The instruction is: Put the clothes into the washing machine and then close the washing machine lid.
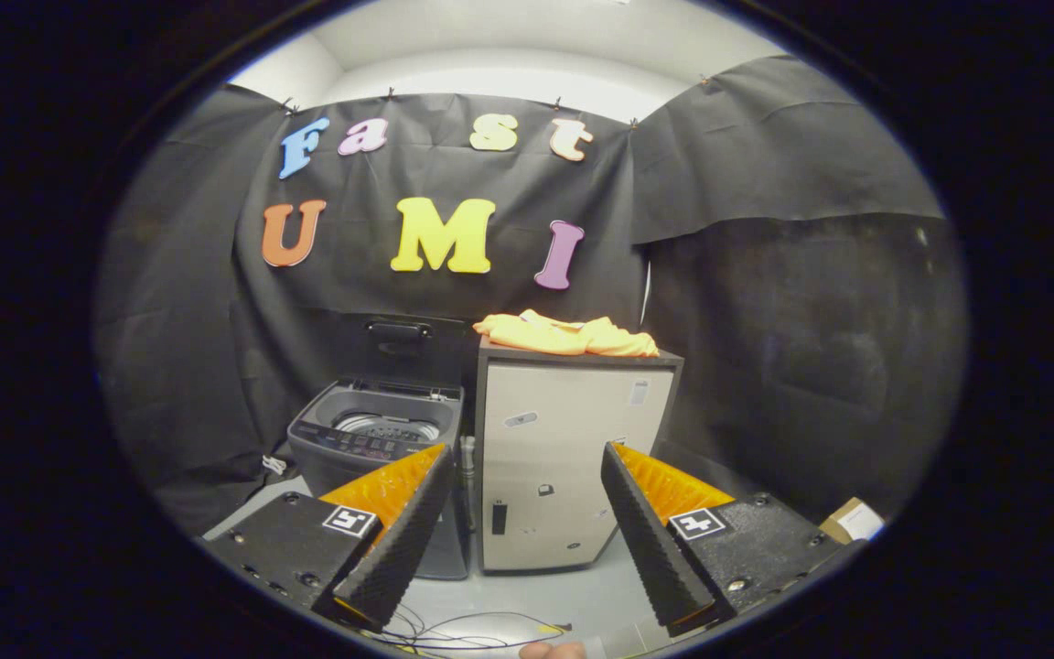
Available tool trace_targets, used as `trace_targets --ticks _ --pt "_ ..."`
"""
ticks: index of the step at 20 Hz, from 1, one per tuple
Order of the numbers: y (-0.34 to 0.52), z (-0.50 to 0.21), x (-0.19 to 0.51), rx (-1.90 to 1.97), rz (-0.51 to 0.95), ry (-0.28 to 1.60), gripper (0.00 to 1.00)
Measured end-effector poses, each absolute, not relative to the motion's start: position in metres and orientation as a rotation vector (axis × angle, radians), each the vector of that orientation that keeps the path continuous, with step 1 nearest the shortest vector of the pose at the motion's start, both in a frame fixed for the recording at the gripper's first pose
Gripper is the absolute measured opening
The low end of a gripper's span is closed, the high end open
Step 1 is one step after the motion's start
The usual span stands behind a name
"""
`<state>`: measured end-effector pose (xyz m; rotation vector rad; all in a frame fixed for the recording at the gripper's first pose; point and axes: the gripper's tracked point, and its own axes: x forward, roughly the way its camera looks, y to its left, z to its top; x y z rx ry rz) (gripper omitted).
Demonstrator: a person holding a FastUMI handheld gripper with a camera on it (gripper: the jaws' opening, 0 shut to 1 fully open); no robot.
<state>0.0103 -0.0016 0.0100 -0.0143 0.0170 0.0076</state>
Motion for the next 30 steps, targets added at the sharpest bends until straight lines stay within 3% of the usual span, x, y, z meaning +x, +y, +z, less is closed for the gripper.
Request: trace_targets --ticks 11,18,26,30 --pt "-0.005 0.018 0.016 -0.051 -0.008 0.037 1.00" --pt "-0.013 0.061 0.040 -0.065 -0.017 0.014 1.00" --pt "-0.047 0.185 0.169 -0.033 -0.011 -0.044 1.00" --pt "-0.058 0.203 0.270 -0.045 0.005 0.012 1.00"
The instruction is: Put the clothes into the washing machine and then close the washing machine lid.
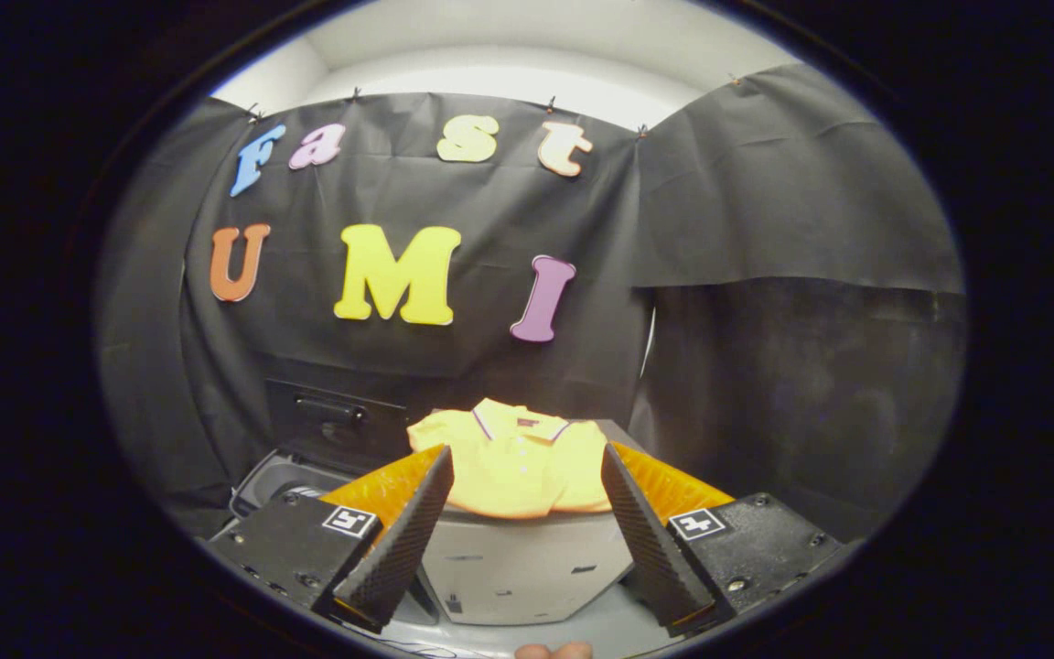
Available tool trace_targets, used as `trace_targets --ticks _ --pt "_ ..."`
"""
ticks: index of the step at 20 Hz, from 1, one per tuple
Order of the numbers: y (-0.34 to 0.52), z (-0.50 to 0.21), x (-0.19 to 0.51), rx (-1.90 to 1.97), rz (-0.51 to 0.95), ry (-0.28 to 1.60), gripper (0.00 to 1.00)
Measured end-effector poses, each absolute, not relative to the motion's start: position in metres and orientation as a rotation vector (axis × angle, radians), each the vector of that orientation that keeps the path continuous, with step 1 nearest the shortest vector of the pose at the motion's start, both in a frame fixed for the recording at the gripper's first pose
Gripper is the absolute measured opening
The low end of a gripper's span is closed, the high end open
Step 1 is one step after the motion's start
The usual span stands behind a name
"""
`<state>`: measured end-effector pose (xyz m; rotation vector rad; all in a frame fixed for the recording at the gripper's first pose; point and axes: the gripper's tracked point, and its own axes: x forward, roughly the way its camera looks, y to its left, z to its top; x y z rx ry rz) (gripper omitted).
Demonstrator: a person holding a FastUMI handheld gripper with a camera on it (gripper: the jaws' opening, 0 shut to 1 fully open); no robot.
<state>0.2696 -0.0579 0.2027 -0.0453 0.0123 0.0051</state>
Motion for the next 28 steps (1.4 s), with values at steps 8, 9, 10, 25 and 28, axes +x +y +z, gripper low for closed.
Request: trace_targets --ticks 8,9,10,25,28 --pt "-0.058 0.172 0.419 -0.009 0.051 0.251 1.00" --pt "-0.059 0.166 0.431 -0.013 0.053 0.287 1.00" --pt "-0.058 0.161 0.441 -0.024 0.056 0.320 1.00" --pt "-0.054 0.099 0.489 0.007 0.107 0.658 0.97" --pt "-0.043 0.103 0.487 -0.026 0.146 0.770 0.92"
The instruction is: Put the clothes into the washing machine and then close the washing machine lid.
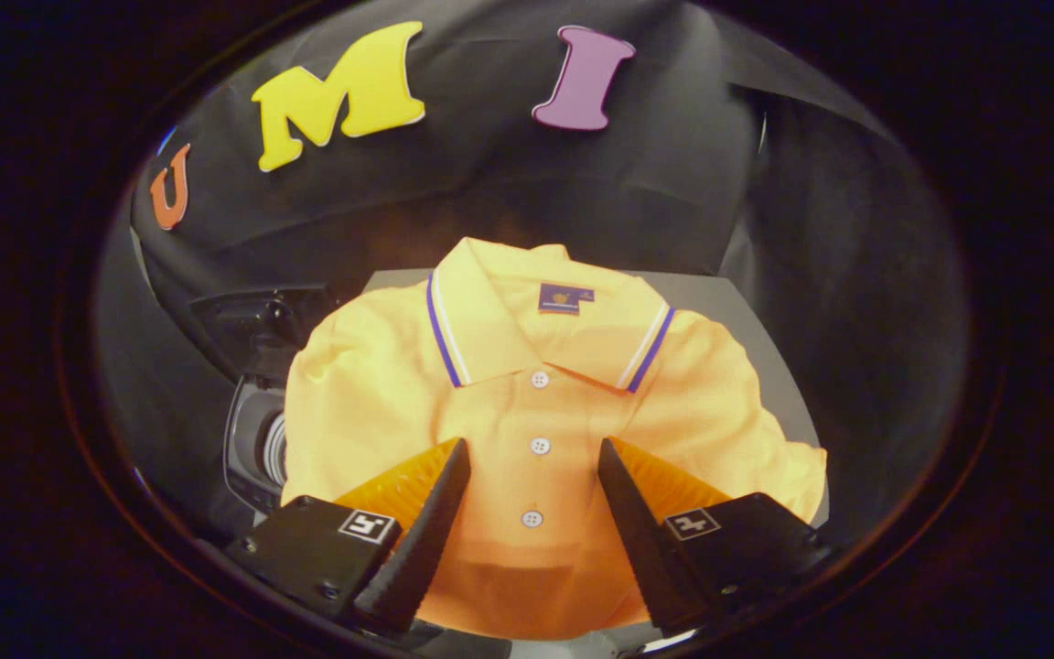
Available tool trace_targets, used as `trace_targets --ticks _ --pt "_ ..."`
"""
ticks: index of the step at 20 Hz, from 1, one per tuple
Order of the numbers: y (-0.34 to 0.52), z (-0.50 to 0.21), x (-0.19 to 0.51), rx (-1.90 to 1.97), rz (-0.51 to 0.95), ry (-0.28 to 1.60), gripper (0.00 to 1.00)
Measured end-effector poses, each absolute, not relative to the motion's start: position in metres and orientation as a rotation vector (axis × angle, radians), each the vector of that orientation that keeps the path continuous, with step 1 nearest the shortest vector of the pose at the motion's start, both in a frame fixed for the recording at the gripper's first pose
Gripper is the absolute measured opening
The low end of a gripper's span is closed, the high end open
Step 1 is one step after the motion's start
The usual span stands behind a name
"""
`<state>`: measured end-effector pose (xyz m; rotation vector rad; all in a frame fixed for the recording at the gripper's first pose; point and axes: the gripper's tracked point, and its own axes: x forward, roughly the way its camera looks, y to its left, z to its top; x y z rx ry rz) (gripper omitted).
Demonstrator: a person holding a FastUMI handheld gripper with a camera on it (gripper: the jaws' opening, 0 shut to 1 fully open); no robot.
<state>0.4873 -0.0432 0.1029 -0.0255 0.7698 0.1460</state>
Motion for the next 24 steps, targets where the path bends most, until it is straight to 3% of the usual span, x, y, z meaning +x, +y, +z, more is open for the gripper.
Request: trace_targets --ticks 4,10,24 --pt "-0.038 0.107 0.494 -0.043 0.147 0.820 0.09" --pt "-0.037 0.125 0.494 0.124 0.153 0.868 0.06" --pt "0.032 0.275 0.484 0.063 0.243 0.626 0.06"
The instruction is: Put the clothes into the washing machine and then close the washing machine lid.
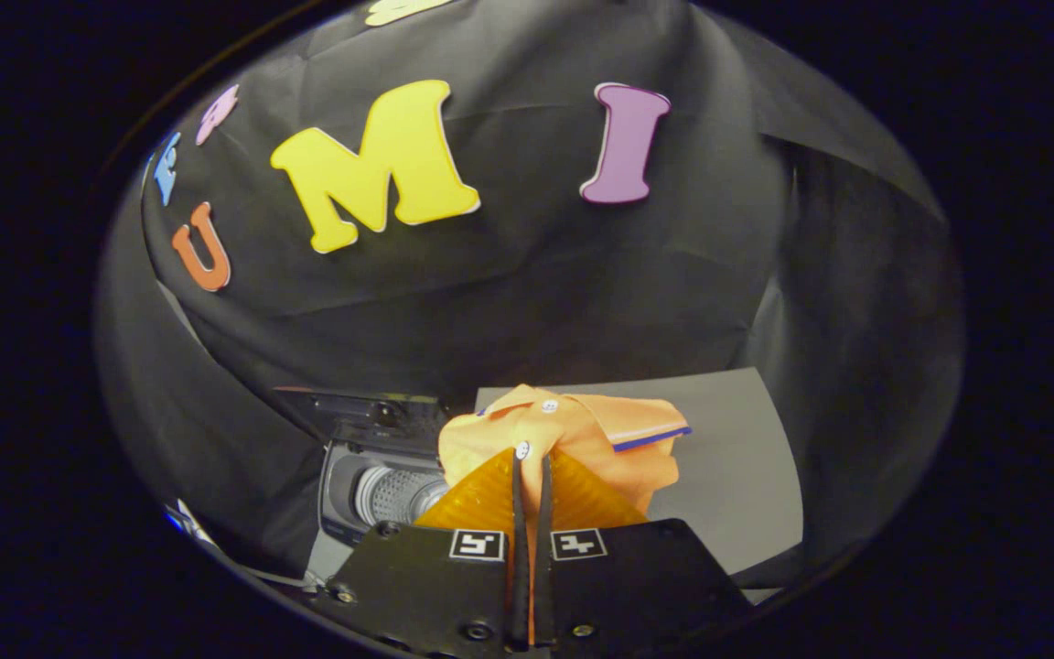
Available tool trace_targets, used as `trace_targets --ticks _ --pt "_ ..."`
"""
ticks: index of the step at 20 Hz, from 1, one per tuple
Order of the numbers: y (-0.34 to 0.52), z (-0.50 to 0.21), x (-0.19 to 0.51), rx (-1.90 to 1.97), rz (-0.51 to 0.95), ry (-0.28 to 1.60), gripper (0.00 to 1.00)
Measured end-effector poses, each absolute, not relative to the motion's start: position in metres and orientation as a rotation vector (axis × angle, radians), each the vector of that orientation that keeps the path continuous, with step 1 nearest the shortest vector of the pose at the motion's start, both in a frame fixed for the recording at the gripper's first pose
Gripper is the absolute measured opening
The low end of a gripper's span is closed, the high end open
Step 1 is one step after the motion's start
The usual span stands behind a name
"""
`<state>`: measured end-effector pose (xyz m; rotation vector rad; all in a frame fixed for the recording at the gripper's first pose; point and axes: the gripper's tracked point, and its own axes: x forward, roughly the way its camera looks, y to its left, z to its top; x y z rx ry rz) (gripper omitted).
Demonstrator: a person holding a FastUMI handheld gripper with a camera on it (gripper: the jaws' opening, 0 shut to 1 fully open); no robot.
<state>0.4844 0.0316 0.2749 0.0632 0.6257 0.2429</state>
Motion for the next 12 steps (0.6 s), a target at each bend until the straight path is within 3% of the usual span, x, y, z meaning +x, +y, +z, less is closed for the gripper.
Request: trace_targets --ticks 12 --pt "0.157 0.311 0.458 -0.004 0.435 0.569 0.05"
